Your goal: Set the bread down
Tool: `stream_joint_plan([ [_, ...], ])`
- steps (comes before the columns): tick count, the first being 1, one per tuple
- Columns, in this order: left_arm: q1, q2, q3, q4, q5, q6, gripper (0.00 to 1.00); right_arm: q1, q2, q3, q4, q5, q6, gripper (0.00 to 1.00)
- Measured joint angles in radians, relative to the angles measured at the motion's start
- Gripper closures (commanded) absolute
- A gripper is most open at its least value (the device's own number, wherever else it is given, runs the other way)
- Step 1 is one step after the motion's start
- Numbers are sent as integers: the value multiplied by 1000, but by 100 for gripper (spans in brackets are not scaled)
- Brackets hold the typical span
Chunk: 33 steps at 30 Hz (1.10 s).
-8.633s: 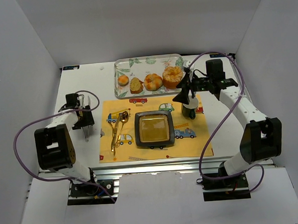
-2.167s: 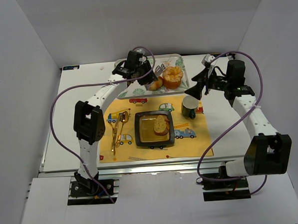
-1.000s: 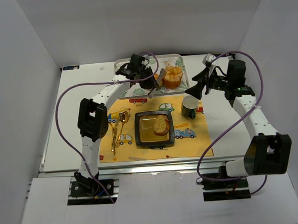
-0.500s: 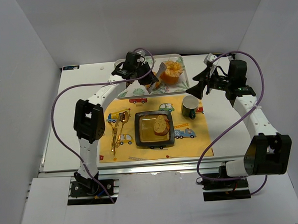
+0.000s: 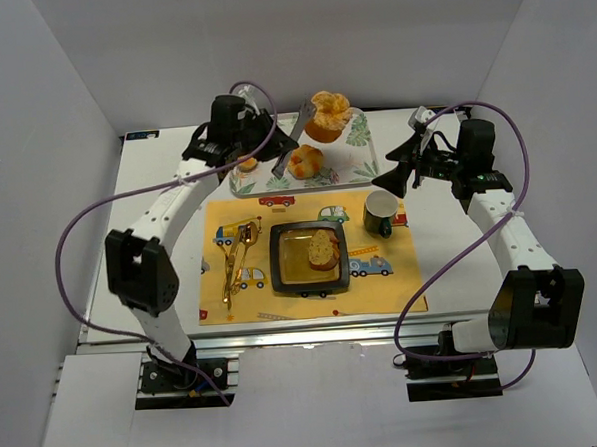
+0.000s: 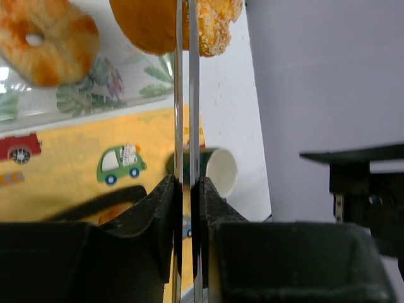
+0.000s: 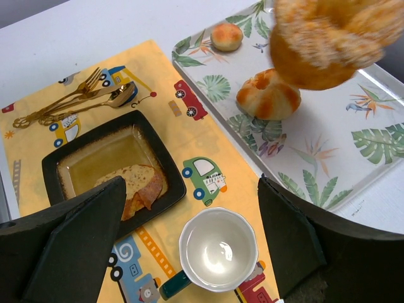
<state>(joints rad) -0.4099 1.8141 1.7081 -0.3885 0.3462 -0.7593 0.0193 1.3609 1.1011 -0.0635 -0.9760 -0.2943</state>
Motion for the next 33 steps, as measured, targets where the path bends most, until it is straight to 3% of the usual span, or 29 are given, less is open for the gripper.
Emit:
stream_joint_plan([
  [14, 18, -714, -663, -113, 108, -87, 100, -2, 1, 0, 0, -20, 0, 11],
  [24, 18, -832, -863, -188, 187, -109, 99, -4, 19, 13, -11, -30, -1, 12],
  [33, 20, -828, -886, -204, 184, -59, 55, -4, 20, 15, -19, -30, -1, 12],
])
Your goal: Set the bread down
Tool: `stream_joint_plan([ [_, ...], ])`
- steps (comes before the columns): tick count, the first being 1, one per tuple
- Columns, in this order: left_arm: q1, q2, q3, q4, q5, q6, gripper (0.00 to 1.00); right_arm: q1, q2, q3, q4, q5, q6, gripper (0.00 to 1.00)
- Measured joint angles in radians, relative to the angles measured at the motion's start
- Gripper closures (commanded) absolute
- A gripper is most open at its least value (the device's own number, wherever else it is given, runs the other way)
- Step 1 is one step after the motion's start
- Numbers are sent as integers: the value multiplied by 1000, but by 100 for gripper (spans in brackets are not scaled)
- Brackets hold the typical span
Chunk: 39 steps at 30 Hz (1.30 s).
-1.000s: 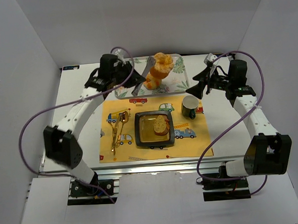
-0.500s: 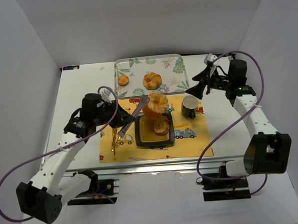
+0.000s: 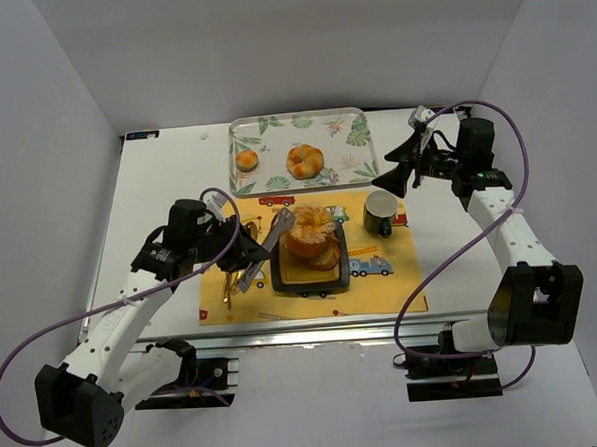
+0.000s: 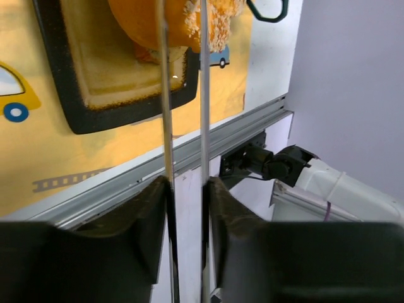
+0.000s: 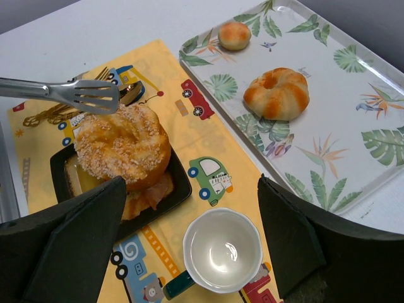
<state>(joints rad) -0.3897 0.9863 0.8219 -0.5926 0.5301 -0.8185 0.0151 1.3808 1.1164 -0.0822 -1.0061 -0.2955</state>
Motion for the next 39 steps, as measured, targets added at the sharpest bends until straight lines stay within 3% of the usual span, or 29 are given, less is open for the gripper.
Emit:
stream_joint_plan([
  [6, 0, -5, 0, -28, -18, 13, 45, 0, 0, 0, -1, 0, 0, 12],
  [33, 25, -32, 93, -126, -198, 24, 48, 0, 0, 0, -4, -13, 0, 12],
  [35, 31, -32, 115, -143, -211, 30, 54, 0, 0, 0, -5, -14, 0, 12],
  [39, 51, -31, 183, -189, -272, 55, 82, 0, 0, 0, -5, -15, -1, 12],
])
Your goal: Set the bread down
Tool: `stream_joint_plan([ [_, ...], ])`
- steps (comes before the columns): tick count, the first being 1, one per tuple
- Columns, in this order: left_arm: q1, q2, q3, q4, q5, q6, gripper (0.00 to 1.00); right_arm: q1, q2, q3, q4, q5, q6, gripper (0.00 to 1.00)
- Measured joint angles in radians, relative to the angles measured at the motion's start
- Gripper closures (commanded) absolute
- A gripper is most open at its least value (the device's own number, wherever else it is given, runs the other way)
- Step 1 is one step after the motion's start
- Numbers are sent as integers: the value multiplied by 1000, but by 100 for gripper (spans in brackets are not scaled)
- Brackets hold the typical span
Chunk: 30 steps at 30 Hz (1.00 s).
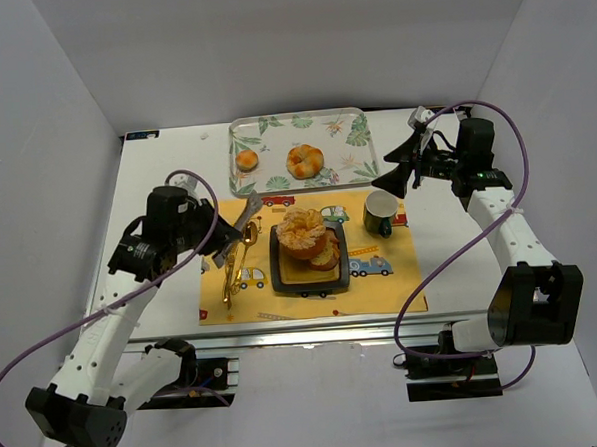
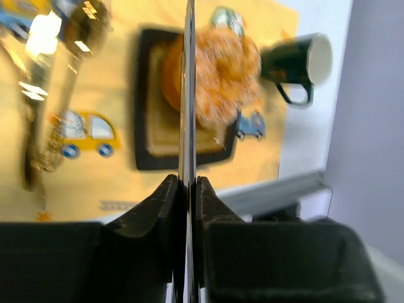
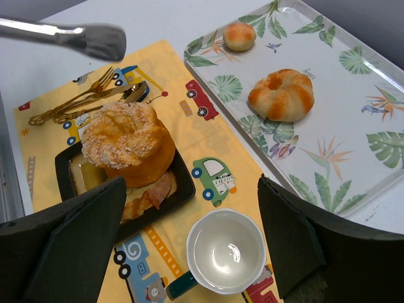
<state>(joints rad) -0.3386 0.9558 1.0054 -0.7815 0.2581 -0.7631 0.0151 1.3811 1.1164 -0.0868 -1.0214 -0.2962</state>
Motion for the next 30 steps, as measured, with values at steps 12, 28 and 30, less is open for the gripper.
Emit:
stream_joint_plan([
  [12, 181, 139, -213, 369, -417, 535, 100, 57, 0, 0, -43, 8, -86, 11],
  [28, 458, 341, -533, 957, -268, 818, 55, 198, 2, 21, -122, 364, -92, 11],
  [30, 463, 340, -550, 961, -270, 808, 41, 199, 10, 28, -126, 427, -56, 11],
])
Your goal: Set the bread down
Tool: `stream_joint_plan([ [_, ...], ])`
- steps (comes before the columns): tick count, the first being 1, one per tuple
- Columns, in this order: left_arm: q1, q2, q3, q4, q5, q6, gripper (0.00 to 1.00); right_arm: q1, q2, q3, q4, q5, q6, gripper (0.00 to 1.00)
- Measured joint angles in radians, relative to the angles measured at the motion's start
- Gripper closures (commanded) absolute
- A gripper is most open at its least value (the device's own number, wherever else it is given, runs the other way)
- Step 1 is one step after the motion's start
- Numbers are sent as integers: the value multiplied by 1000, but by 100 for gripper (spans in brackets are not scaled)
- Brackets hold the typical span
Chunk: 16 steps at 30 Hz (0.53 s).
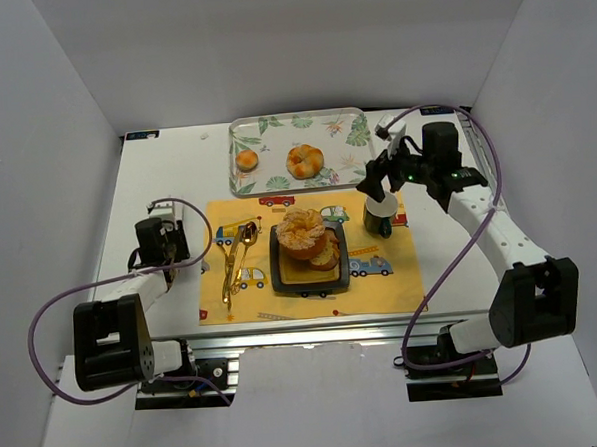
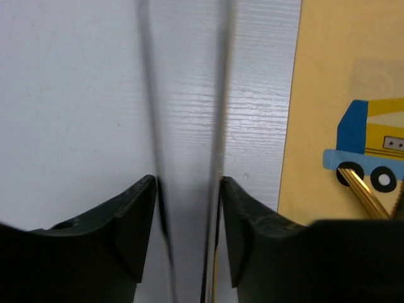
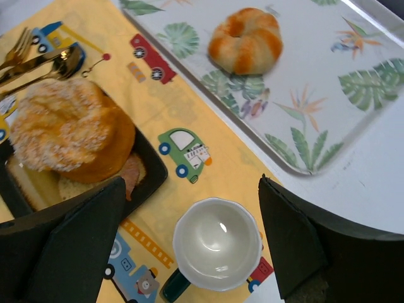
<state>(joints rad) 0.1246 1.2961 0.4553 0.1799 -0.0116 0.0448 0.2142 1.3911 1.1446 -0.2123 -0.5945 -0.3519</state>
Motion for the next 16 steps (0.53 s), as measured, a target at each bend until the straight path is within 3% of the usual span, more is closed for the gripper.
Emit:
stream_joint_plan([
  [2, 8, -6, -9, -2, -3, -7, 31, 0, 18, 20, -6, 49, 30, 11],
  [3, 13, -12, -9, -6, -6, -12, 18, 0, 27, 32, -10, 71, 40, 10],
  [5, 25, -29, -9, -10, -11, -17, 11, 0, 42, 57, -21, 108, 65, 11],
  [6, 32, -43, -9, -15, -15, -23, 2, 0, 45, 66, -24, 121, 75, 11],
  [16, 51, -256, 13, -92, -40, -142, 2, 0, 71, 145, -44, 184, 140, 10],
])
